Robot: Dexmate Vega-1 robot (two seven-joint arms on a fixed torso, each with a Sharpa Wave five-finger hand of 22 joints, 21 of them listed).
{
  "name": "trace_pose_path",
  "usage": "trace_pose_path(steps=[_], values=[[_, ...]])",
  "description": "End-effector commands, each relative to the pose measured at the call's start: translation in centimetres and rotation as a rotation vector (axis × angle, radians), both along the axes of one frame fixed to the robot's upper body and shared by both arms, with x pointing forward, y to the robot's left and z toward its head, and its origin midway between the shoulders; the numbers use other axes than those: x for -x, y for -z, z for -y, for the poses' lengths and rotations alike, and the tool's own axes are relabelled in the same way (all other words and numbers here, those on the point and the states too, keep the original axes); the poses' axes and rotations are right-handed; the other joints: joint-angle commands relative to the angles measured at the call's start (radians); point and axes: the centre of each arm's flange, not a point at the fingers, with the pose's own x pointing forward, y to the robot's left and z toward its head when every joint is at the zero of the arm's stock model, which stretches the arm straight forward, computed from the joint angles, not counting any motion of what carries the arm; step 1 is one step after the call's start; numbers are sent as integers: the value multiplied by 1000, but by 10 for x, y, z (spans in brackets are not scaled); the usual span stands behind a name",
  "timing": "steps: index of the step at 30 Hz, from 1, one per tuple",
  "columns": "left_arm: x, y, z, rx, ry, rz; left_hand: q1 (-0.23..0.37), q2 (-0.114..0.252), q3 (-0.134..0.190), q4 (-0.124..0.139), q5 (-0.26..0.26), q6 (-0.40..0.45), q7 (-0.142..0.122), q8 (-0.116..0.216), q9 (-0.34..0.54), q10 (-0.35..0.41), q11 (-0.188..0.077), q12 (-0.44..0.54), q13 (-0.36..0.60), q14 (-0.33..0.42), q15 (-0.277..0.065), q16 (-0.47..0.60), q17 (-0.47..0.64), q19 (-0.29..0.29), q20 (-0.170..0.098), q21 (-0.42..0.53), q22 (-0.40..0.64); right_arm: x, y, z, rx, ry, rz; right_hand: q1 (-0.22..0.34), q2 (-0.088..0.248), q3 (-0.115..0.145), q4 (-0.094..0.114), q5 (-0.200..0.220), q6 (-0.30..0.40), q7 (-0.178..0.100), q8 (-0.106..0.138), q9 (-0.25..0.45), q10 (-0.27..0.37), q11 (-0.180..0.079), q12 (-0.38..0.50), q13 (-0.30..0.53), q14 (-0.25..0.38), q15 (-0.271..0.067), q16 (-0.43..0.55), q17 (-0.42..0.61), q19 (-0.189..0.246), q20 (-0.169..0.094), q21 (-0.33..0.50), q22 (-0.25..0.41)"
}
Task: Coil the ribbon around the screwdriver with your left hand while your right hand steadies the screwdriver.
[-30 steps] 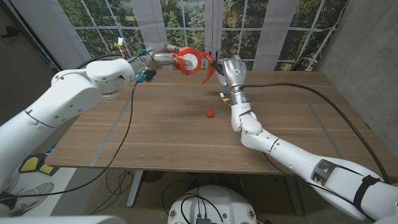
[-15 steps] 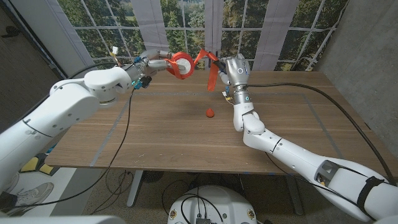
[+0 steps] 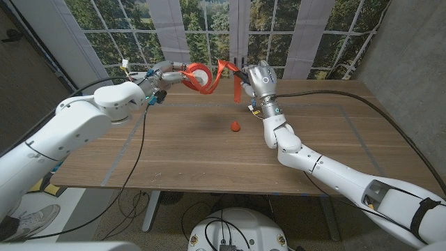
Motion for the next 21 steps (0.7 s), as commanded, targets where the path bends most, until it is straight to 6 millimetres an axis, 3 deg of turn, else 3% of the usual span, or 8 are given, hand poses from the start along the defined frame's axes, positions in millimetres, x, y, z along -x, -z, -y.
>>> trace_pose_path(steps=[1,12,21], values=[[-2,10,-12,-6,-61,-43,123,135,8,7,5,84,69,4,66,25,-20,3,267,270,-277,1,406,0,-26,3,1,4,0,-2,111,98,-119,185,192,-1,2,6,55,-53,7,1,5,-1,3,4,80,-78,-2,4,3,-148,4,0],[-7,17,-24,5,-69,-88,123,135,8,6,6,86,69,4,66,26,-17,0,269,273,-277,0,408,1,-26,4,1,1,9,9,183,161,-209,185,193,-2,3,5,56,-55,7,0,5,2,2,6,78,-78,-4,5,1,-148,3,0],[-5,18,-29,-85,-218,-90,124,135,7,6,6,86,70,4,66,26,-18,-3,270,273,-277,-2,408,1,-27,4,1,7,14,22,217,182,-274,186,194,-1,3,5,55,-53,7,0,3,1,0,7,80,-78,-5,5,1,-149,3,0]])
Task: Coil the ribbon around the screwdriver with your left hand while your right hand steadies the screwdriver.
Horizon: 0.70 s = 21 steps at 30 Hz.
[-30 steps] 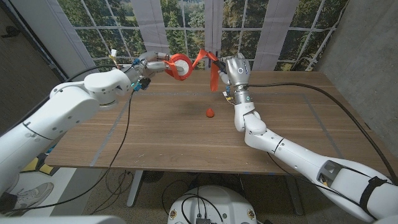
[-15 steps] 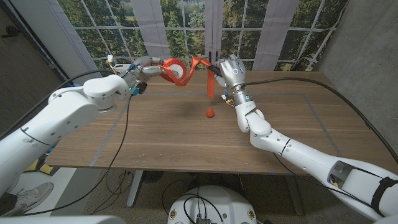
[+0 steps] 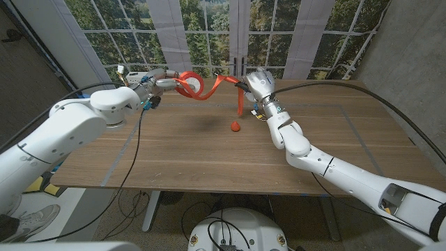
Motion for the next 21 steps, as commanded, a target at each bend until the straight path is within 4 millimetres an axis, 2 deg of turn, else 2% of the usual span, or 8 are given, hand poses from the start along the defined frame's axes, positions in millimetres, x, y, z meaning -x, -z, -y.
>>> trace_pose_path(steps=[1,6,10,19,21], values=[[0,3,-8,-87,-148,-22,124,135,7,6,5,84,71,9,66,26,-17,4,256,271,-277,1,407,1,-26,4,1,5,7,14,70,51,-114,185,194,0,4,4,54,-53,3,1,3,0,4,5,79,-78,-5,1,1,-149,3,0],[-8,11,-4,-144,-157,-40,124,136,7,7,5,83,71,8,66,25,-18,4,260,271,-277,0,407,0,-26,3,1,10,14,14,101,64,-154,187,195,1,3,4,53,-53,2,1,8,0,3,1,82,-79,-4,2,2,-147,4,0],[-14,17,-8,-122,-151,-56,124,137,7,7,5,84,71,9,66,26,-20,3,260,271,-277,0,408,0,-26,3,0,12,17,15,140,73,-208,187,195,1,3,3,54,-53,3,0,7,1,1,0,84,-79,-4,3,2,-147,5,0],[-18,20,-9,-195,-211,-84,123,137,7,7,5,84,72,9,66,27,-19,0,258,270,-277,-3,409,0,-26,2,1,12,23,17,176,92,-380,190,193,2,0,3,57,-51,4,-1,13,1,-2,-6,88,-79,-4,3,6,-145,7,0],[-18,20,-7,-223,-237,-86,123,137,7,7,4,83,71,8,66,26,-19,0,261,271,-277,-2,410,0,-26,2,1,11,24,17,180,108,-369,190,193,3,0,3,58,-49,4,-1,16,4,-4,-10,89,-78,-4,3,7,-144,7,0]])
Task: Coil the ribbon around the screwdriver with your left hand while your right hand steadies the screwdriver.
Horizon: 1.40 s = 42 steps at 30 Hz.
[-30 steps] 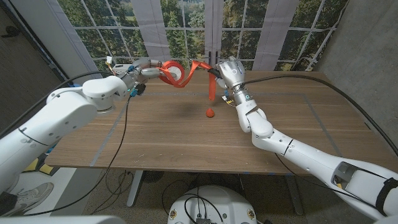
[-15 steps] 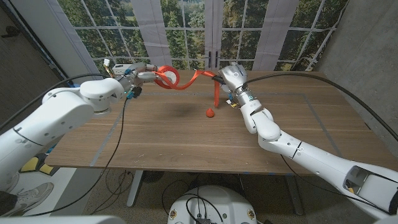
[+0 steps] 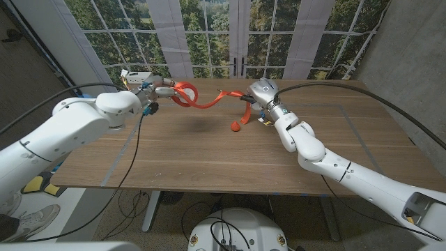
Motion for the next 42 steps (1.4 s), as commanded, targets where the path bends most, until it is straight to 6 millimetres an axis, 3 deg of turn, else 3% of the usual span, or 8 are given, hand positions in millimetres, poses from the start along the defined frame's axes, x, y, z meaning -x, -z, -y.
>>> trace_pose_path(steps=[1,7,19,42], values=[[-8,4,2,-124,-101,-42,123,137,7,7,3,83,71,4,66,21,-20,8,246,271,-277,6,411,-1,-26,2,1,-1,8,2,66,60,-192,190,193,4,-2,3,57,-48,7,3,15,5,3,-1,86,-82,-1,3,7,-144,8,0],[-10,4,12,-251,-212,-47,122,138,7,7,3,84,69,4,66,23,-17,7,247,271,-277,5,412,-1,-26,2,1,-4,11,1,84,76,-242,190,193,5,-2,2,56,-44,7,2,17,8,1,-4,88,-81,-1,3,10,-143,9,0],[-25,6,21,-375,-248,-107,121,138,6,8,3,85,67,4,65,23,-19,2,243,270,-277,1,410,-2,-28,1,1,-10,17,1,83,85,-323,189,194,8,-3,-1,52,-42,5,1,14,10,-2,-4,91,-81,-3,2,13,-140,9,-1],[-69,45,22,-386,-175,-176,118,140,4,9,-1,82,59,3,64,23,-22,-5,243,268,-277,-4,410,-4,-34,-1,1,-26,20,-3,64,82,-502,186,195,16,-6,-8,47,-37,5,0,17,10,-7,-10,97,-81,-7,-1,18,-137,9,-2]])
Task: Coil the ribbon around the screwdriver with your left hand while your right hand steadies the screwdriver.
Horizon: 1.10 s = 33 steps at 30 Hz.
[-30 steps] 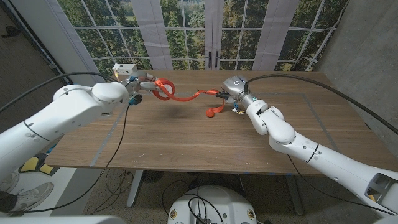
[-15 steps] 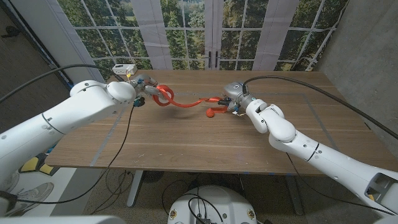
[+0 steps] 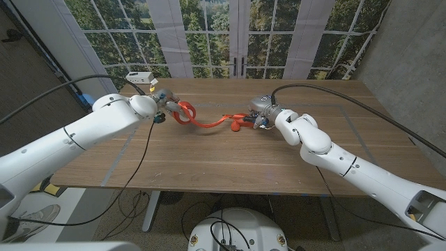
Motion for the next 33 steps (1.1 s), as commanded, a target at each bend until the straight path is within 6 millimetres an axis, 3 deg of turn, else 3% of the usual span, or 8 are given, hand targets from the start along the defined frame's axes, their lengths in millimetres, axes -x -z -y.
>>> trace_pose_path(steps=[1,14,20,25,28,29,30,33], values=[[-21,23,0,1,9,-55,118,141,4,9,1,81,58,2,63,22,-23,-4,241,267,-277,5,367,-4,-34,-1,1,-8,5,-3,6,20,-92,187,194,7,-3,0,45,-41,4,6,3,3,5,5,91,-79,-3,2,9,-139,5,3],[-22,24,7,-84,-37,-52,120,150,10,9,-1,28,37,-9,64,-9,-35,-46,215,247,-278,-18,346,-33,-30,-15,-1,-20,19,0,41,93,-143,187,203,19,-5,-7,12,-33,-6,6,-21,-2,-8,0,79,-79,-16,-7,8,-136,2,1],[-20,25,7,-70,-45,-64,119,152,14,8,-2,-2,26,-10,65,-28,-35,-74,198,223,-279,-42,318,-68,-20,-37,-4,-24,25,0,71,123,-148,166,221,28,9,-18,-17,-32,-14,6,-28,10,-16,-9,71,-74,-26,-15,6,-124,-2,0],[-18,24,7,-95,-44,-87,114,131,13,6,-2,-48,16,-16,66,-63,-38,-114,176,136,-283,-86,256,-105,8,-72,-6,-25,23,-1,102,187,-161,120,215,36,29,-35,-61,-33,-20,4,-69,19,-42,-25,7,-71,-66,-40,-6,-97,-24,-5],[-13,24,8,-96,-51,-67,105,116,8,8,-3,-67,15,-16,66,-69,-42,-131,164,81,-284,-93,217,-124,39,-90,-6,-27,23,1,97,197,-188,85,203,44,38,-37,-117,-43,-27,-1,-131,15,-84,-52,-83,-67,-107,-81,-30,-72,-62,-8],[-12,24,8,-107,-61,-60,103,117,7,10,-2,-83,11,-18,66,-79,-39,-141,160,68,-285,-89,206,-137,50,-98,-5,-26,23,3,85,188,-176,76,206,49,42,-36,-139,-47,-29,-4,-146,17,-94,-60,-111,-68,-117,-100,-38,-69,-75,-8],[-9,23,9,-125,-73,-45,100,116,4,12,-3,-97,8,-21,66,-81,-39,-145,157,53,-285,-89,199,-139,55,-102,-4,-25,23,4,80,185,-161,64,201,55,42,-34,-159,-48,-28,-11,-196,3,-121,-72,-129,-67,-117,-129,-41,-65,-91,-7],[-6,20,10,-148,-70,-32,54,139,-6,36,-5,-162,0,-24,60,-129,-45,-181,134,-38,-278,-88,150,-176,59,-138,-5,-24,23,5,91,206,-143,40,187,55,47,-33,-203,-56,-34,-21,-231,-5,-141,-85,-174,-62,-124,-167,-42,-56,-107,-7]])
